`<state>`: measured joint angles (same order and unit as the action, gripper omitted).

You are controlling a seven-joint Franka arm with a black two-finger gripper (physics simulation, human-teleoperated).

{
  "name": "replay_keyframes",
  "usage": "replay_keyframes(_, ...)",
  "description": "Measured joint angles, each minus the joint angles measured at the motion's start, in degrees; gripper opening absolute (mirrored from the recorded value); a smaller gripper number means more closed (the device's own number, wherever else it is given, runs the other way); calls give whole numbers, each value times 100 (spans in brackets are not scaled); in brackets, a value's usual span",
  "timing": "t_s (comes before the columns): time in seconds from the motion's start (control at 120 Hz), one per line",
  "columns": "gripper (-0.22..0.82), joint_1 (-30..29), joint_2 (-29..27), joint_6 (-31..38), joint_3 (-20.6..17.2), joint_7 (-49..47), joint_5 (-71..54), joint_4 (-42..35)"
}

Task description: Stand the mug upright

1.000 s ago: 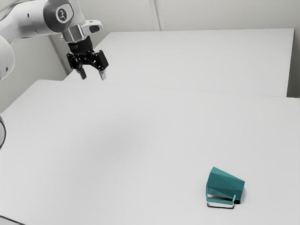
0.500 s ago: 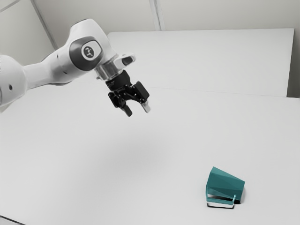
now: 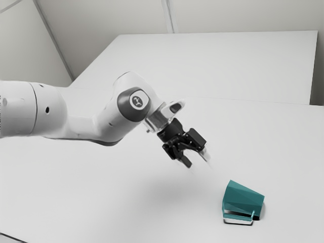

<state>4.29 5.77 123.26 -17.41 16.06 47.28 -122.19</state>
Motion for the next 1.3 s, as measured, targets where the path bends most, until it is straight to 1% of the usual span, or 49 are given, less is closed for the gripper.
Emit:
replay_keyframes(0.042, 60, -192, 76, 113, -52, 81, 75, 0)
replay_keyframes(0.083, 60, -260, 120, 222, -138, 162, 156, -7)
replay_keyframes(0.167, 60, -183, 272, 434, -330, 328, 340, -15)
replay_keyframes(0.267, 60, -95, 516, 637, -413, 560, 652, -13)
replay_keyframes(0.342, 60, -48, 704, 797, -471, 805, 1115, -35)
replay_keyframes(0.567, 60, 18, 611, 1181, -808, 1389, 2187, -441)
replay_keyframes(0.7, 60, 70, 688, 1317, -918, 1645, 2507, -435)
replay_keyframes(0.942, 60, 246, 1184, 1467, -952, 2020, 2976, -120)
replay_keyframes(1.05, 60, 349, 1288, 1536, -958, 2149, 3123, -84)
replay_keyframes(1.067, 59, 352, 1293, 1544, -965, 2167, 3136, -83)
replay_keyframes(1.1, 54, 357, 1299, 1558, -977, 2202, 3158, -82)
replay_keyframes(1.225, 21, 387, 1275, 1599, -1012, 2317, 3196, -35)
replay_keyframes(1.3, 7, 396, 1259, 1613, -1061, 2377, 3199, 25)
